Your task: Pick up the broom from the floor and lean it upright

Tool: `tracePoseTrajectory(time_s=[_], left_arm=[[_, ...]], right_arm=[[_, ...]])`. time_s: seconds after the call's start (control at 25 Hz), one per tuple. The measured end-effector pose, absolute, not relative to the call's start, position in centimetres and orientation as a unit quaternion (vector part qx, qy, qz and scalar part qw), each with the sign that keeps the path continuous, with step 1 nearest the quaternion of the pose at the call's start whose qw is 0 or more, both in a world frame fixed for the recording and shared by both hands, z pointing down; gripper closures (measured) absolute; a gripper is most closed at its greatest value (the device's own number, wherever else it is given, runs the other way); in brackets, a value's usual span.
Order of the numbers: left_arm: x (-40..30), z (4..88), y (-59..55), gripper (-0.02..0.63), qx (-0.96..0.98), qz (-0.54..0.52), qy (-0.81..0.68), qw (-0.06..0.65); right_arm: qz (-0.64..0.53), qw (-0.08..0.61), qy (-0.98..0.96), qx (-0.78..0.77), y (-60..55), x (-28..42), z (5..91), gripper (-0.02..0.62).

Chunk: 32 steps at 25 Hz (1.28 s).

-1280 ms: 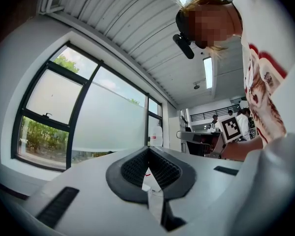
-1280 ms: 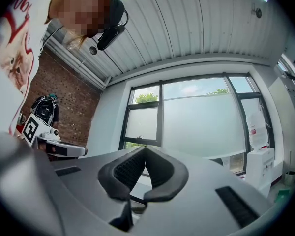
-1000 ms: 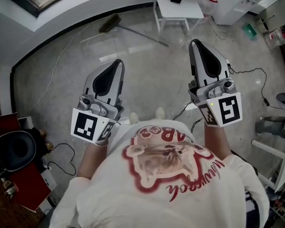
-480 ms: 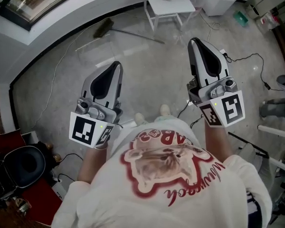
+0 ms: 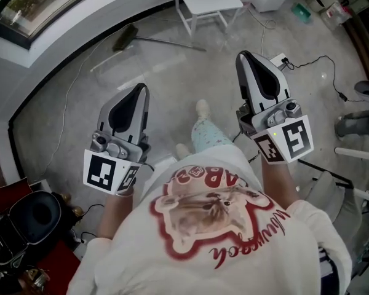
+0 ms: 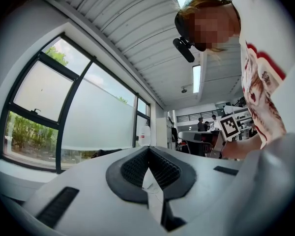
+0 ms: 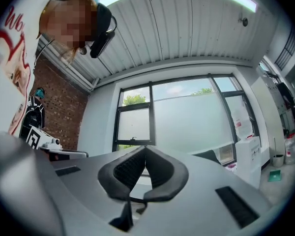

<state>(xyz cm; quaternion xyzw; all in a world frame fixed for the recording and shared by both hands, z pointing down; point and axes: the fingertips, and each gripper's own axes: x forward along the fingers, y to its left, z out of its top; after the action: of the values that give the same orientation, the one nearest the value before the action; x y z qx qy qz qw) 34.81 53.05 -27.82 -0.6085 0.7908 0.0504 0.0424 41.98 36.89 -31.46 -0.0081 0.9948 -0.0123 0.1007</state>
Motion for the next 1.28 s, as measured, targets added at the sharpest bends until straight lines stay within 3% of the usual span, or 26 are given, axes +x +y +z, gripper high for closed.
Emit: tracePoseTrajectory(time_s=[0.44, 1.28], left_arm=[[30.6, -27.5, 49.2, 0.589, -0.61, 0.059, 0.789, 0.05], [7.6, -28.6, 23.5, 0.589, -0.597, 0.07, 0.797, 0.049]], right_arm=[[0.057, 0.096, 0.994, 0.008, 34.5, 38.2, -31.5, 0.571], [0.058, 0.117, 0.991, 0.023, 9.2, 15.7, -31.8, 0.572]])
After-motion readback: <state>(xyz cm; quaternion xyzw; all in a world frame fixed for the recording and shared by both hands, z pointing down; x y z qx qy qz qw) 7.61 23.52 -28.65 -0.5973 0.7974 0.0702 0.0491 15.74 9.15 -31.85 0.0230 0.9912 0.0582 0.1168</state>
